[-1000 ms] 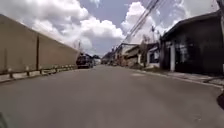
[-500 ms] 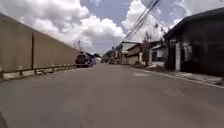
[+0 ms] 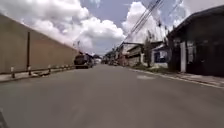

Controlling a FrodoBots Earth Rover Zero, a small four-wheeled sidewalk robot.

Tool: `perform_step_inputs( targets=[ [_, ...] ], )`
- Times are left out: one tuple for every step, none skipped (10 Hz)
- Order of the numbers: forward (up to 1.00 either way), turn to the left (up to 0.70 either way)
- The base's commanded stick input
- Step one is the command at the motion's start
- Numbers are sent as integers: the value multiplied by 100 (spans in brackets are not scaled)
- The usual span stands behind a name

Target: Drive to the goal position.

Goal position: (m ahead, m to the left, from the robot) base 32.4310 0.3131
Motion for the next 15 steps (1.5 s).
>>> perform_step_inputs(
  targets=[
    [100, 0],
    [100, 0],
    [100, 0],
    [100, 0],
    [100, 0],
    [100, 0],
    [100, 0],
    [100, 0],
    [100, 0],
    [100, 0],
    [100, 0],
    [100, 0],
    [100, 0],
    [100, 0],
    [100, 0]
  ],
)
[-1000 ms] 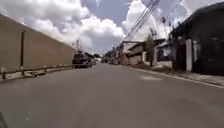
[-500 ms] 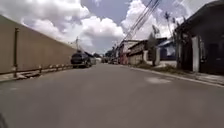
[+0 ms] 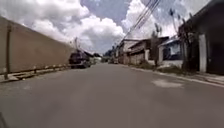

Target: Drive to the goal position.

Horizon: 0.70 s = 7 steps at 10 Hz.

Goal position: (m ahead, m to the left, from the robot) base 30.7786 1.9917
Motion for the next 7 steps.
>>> perform_step_inputs(
  targets=[
    [100, 0],
    [100, 0],
    [100, 0],
    [100, 0],
    [100, 0],
    [100, 0],
    [100, 0]
  ],
)
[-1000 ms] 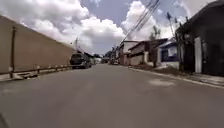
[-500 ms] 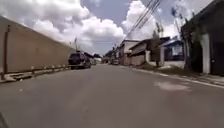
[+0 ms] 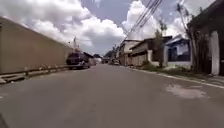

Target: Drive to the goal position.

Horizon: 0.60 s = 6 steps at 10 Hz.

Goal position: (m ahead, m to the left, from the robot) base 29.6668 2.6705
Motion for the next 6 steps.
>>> perform_step_inputs(
  targets=[
    [100, 0],
    [100, 0],
    [100, 0],
    [100, 0],
    [100, 0],
    [100, 0]
  ],
)
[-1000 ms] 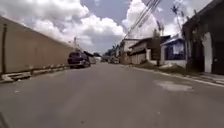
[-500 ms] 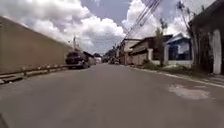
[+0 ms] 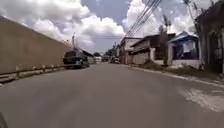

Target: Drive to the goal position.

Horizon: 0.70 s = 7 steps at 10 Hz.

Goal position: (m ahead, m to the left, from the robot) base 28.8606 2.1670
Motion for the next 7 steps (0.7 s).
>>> perform_step_inputs(
  targets=[
    [100, 0],
    [100, 0],
    [100, 0],
    [100, 0],
    [100, 0],
    [100, 0],
    [100, 0]
  ],
)
